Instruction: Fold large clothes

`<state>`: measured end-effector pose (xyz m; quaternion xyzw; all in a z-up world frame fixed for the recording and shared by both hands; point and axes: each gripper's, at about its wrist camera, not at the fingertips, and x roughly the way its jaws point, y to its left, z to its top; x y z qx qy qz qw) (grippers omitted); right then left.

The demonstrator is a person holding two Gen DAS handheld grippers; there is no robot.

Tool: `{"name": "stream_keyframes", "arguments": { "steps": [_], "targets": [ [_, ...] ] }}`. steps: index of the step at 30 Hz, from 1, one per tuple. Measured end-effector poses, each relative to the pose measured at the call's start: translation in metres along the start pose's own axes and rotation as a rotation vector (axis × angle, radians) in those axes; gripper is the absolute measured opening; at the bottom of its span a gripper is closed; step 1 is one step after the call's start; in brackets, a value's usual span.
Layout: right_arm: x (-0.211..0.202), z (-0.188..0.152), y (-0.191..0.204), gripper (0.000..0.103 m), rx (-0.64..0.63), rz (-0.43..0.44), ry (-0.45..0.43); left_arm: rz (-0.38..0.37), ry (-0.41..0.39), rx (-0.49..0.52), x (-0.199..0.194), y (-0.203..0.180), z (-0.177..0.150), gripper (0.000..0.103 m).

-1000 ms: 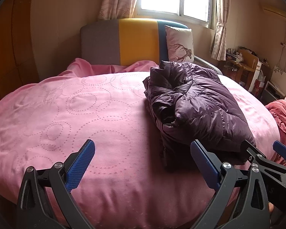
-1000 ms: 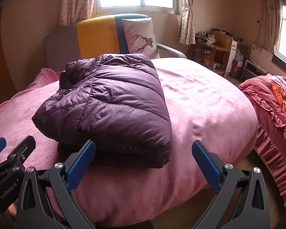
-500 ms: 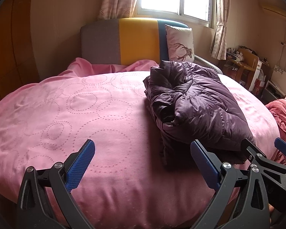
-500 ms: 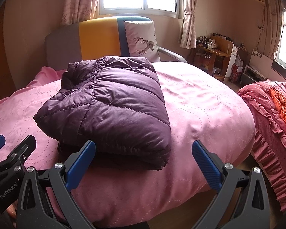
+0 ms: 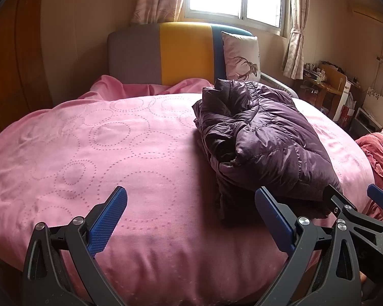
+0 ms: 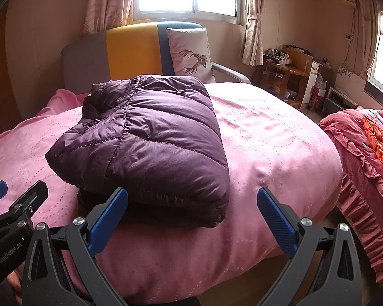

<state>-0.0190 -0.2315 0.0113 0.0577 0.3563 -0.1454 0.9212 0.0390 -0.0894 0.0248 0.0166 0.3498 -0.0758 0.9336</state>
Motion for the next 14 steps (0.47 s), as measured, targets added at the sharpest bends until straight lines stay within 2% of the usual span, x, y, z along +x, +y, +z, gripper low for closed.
{"name": "stream_keyframes", "arguments": {
  "steps": [8, 14],
  "targets": [
    [0.0003, 0.0004, -0.002, 0.101, 0.012, -0.003, -0.008, -0.005, -0.01, 0.015, -0.0014, -0.0034, -0.0017, 0.099],
    [0.003, 0.001, -0.0088, 0.101, 0.026, -0.006, -0.006, -0.004, 0.013, -0.002, 0.003, -0.002, -0.0028, 0.099]
  ]
}}
